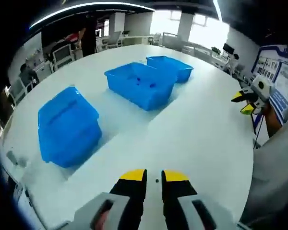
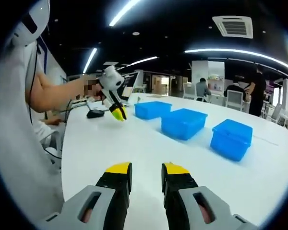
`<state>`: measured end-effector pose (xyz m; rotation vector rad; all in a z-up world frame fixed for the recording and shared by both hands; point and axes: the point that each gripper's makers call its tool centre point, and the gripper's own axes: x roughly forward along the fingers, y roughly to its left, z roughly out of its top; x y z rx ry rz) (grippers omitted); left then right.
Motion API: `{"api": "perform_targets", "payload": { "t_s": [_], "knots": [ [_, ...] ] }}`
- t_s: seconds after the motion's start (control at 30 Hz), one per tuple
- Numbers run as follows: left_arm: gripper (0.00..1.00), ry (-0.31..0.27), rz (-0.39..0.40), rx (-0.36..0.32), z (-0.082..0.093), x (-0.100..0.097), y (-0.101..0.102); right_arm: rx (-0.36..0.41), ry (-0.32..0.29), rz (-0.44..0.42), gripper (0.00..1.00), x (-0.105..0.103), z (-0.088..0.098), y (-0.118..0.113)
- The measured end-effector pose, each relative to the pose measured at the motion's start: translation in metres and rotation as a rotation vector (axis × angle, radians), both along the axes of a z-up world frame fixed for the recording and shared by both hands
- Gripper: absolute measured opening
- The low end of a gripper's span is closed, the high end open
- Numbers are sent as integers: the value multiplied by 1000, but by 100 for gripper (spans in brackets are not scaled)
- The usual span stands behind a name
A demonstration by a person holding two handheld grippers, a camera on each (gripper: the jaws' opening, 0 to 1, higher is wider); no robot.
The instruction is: Pick up the resistors one by one and place each resistor into its matching bin, sorting the parts by color and model until every resistor is separated into the correct bin for its type
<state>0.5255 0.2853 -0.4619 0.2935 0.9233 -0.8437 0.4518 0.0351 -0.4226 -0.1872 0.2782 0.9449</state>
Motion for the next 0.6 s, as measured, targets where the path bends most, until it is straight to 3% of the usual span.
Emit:
{"api": "perform_targets", "payload": {
  "t_s": [0.27,0.4,0.43,0.47,0.6],
  "knots": [
    [14,35,10,51,-7,-14,-1,-4,8,-1,27,1,-2,-5],
    [14,54,0,83,-15,-30,-16,1,10,0,27,2,-4,-5],
    [14,63,-6,90,-19,-28,0,3,12,2,27,2,-4,-5],
    [13,32,-26,94,-18,-26,0,3,14,4,27,2,-5,-4],
    [11,37,-23,113,-22,-10,19,-6,15,11,27,3,-7,-2]
  ]
}}
